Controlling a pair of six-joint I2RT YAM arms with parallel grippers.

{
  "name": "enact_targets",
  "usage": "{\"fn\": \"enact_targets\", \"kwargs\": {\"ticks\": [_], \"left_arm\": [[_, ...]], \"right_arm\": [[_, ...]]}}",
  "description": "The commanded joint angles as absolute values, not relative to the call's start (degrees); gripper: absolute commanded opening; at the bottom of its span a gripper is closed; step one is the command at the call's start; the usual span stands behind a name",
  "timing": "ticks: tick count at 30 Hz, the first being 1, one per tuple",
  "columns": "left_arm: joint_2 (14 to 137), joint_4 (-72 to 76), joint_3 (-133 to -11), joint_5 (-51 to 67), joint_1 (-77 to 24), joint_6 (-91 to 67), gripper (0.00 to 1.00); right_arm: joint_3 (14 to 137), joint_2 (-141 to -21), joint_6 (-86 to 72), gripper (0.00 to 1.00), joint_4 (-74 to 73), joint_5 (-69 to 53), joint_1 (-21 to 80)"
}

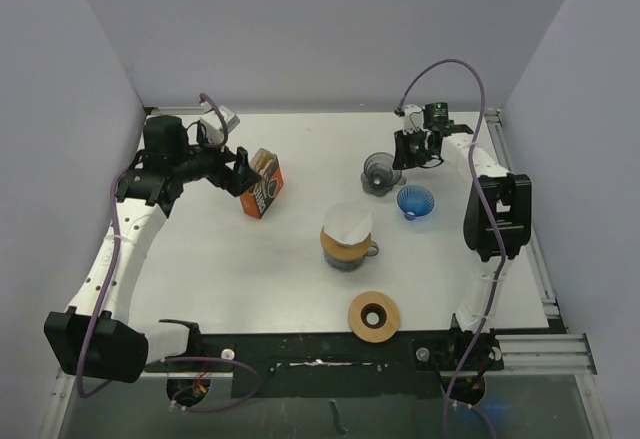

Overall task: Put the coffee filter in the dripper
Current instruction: Move the coffee server to the center of the board.

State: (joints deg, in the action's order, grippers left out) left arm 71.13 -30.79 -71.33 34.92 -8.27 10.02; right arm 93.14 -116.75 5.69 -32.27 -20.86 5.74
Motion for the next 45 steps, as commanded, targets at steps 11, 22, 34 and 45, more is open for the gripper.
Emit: {"fn": "enact_targets", "kwargs": {"ticks": [11,22,34,45], "left_arm": [[68.91,-27.51,-71.32,36.91,-7.73,9.34,0.89],[68.84,-27.25,-71.09,37.18,-7.45,9.07,0.89],[68.64,-27.07,-70.91,37.78,-7.08,8.75,0.89],[68.58,-27.09,-70.84,37.95,-6.94,8.70,0.89]], "right_arm": [[91.21,-111.27,9.49,0.03,-39.80,-22.35,6.24],[91.86,-111.80,12.58,0.00,-44.85,-22.43,6.35],[95.62,-114.97,14.07,0.02,-48.02,-22.83,6.35],[103.52,-119.92,14.83,0.10,-50.65,-22.41,6.02]]}}
